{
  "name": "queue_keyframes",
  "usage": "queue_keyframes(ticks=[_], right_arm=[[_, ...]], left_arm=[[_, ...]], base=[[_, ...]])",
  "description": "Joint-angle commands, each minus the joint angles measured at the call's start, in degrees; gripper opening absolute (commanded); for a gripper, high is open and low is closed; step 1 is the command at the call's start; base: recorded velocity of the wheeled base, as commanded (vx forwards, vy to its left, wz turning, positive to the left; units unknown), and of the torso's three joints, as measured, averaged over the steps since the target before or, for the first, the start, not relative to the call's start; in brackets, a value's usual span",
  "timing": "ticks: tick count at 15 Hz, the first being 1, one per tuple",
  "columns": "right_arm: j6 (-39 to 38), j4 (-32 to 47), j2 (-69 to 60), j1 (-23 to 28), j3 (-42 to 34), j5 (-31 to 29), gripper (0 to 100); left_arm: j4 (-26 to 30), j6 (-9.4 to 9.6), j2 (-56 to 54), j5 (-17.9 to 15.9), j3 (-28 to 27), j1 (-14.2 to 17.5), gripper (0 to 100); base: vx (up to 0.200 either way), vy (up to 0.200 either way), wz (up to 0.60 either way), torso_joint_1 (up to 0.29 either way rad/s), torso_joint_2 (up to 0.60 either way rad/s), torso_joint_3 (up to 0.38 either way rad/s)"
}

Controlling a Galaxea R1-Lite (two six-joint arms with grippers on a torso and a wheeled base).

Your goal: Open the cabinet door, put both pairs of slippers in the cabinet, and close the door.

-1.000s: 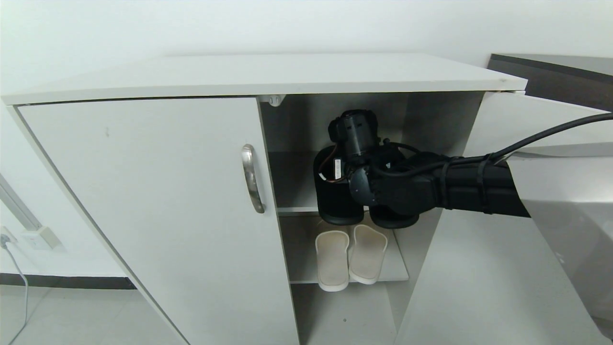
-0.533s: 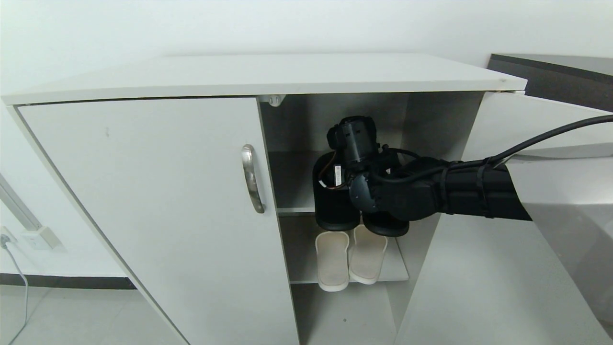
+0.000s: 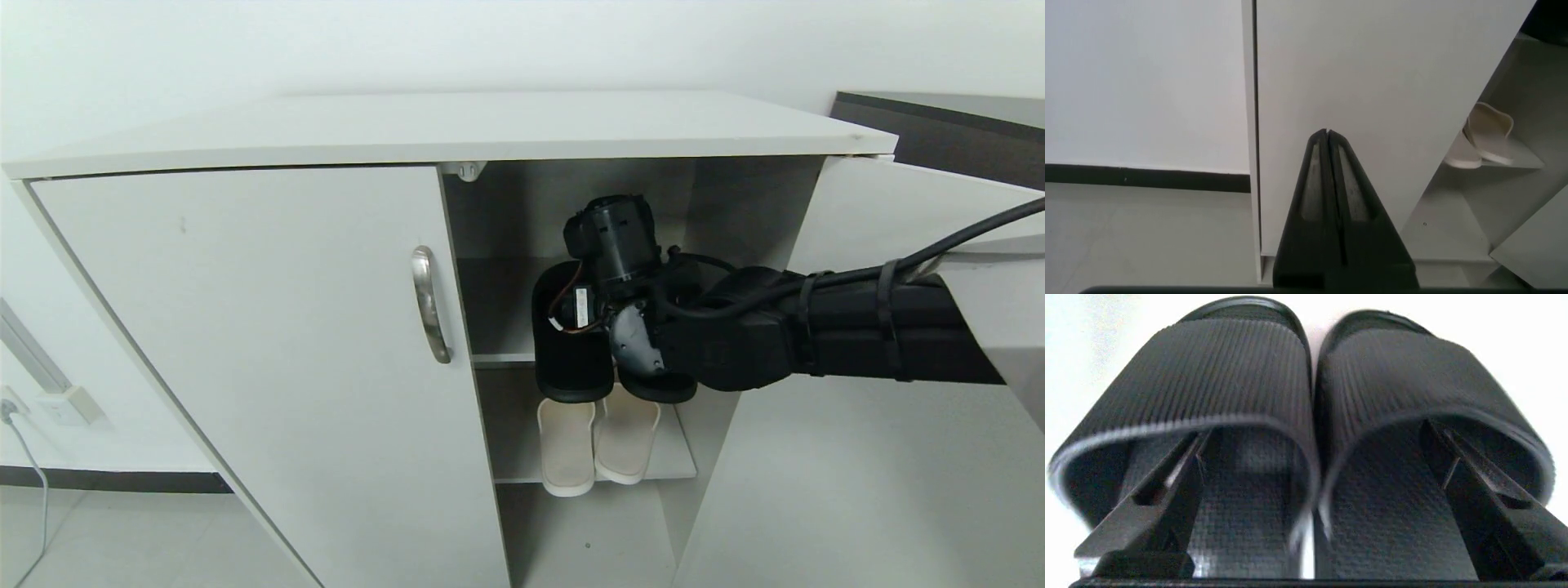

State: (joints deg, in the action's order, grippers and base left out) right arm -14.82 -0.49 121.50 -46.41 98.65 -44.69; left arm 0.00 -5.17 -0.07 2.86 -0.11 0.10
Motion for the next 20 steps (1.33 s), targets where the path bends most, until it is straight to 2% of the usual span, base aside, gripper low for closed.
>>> queue_keyframes(ticks=[1,6,9,13,14,17,20], right_arm=[[-0.12,-0.30,-2.59,-0.44,-2.14,-0.05,100],[-1.79,-0.39,-9.00,-3.51,-8.91,0.04,100],[-3.28,-1.09,-14.54,-7.03,-16.64,0.22,100],[-3.98,-11.03,-18.76,-10.02,-26.66,0.66,100],[-3.37,-13.49,-19.55,-10.10,-29.12,0.83,0],[-3.19,-18.76,-22.71,-10.10,-36.60,4.17,0],[-1.88,-19.64,-23.51,-10.19,-38.53,4.96,0]], left_arm=[[0.00,-0.02,0.07,0.04,-0.07,-0.01,0],[0.00,-0.02,0.07,0.04,-0.07,-0.01,0],[0.00,-0.02,0.07,0.04,0.02,-0.01,0],[0.00,-0.10,0.07,0.04,-0.07,-0.01,0],[0.00,-0.02,0.07,0.04,-0.07,-0.01,0],[0.00,-0.10,0.07,0.04,-0.07,-0.01,0],[0.00,-0.02,0.07,-0.05,-0.07,-0.01,0]], base=[[0.000,0.000,0.00,0.000,0.00,0.000],[0.000,0.000,0.00,0.000,0.00,0.000],[0.000,0.000,0.00,0.000,0.00,0.000],[0.000,0.000,0.00,0.000,0.00,0.000],[0.000,0.000,0.00,0.000,0.00,0.000],[0.000,0.000,0.00,0.000,0.00,0.000],[0.000,0.000,0.00,0.000,0.00,0.000]])
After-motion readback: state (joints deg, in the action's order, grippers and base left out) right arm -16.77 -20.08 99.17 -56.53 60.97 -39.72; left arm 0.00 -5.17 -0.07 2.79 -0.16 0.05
